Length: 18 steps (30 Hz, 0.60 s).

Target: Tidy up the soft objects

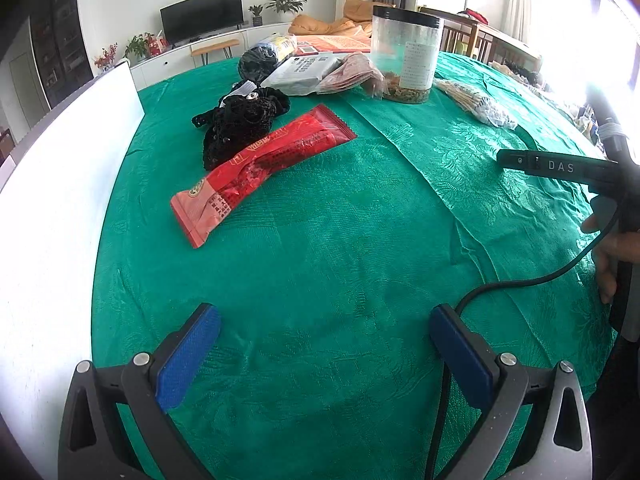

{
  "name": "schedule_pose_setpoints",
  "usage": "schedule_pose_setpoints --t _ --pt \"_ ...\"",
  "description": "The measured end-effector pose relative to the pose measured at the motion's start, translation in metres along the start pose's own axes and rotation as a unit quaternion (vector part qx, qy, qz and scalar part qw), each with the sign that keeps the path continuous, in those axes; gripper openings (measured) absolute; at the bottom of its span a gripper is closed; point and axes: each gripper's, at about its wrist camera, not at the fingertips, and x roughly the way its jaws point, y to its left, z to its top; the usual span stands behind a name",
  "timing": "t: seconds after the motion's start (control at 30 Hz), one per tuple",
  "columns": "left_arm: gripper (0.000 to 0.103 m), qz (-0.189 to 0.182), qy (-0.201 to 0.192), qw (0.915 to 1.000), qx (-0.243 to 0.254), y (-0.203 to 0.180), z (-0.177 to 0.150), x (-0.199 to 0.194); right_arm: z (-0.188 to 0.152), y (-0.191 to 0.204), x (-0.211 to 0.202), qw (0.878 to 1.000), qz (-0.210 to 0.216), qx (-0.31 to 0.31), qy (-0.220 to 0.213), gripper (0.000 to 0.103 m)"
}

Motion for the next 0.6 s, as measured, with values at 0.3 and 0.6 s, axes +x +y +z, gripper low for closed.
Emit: schedule_pose_setpoints --t 0.3,0.6 --pt "0.103 0.000 0.000 1.0000 0.000 -0.0004 0.0002 0.0002 0.0001 0.0014 -0.0005 1.000 0.001 0.000 0.001 0.088" --pt "0.103 0.000 0.000 1.0000 0.000 0.0003 0.0000 0.0002 0.0000 0.0016 -0.0002 1.000 0.002 -0.001 0.001 0.089"
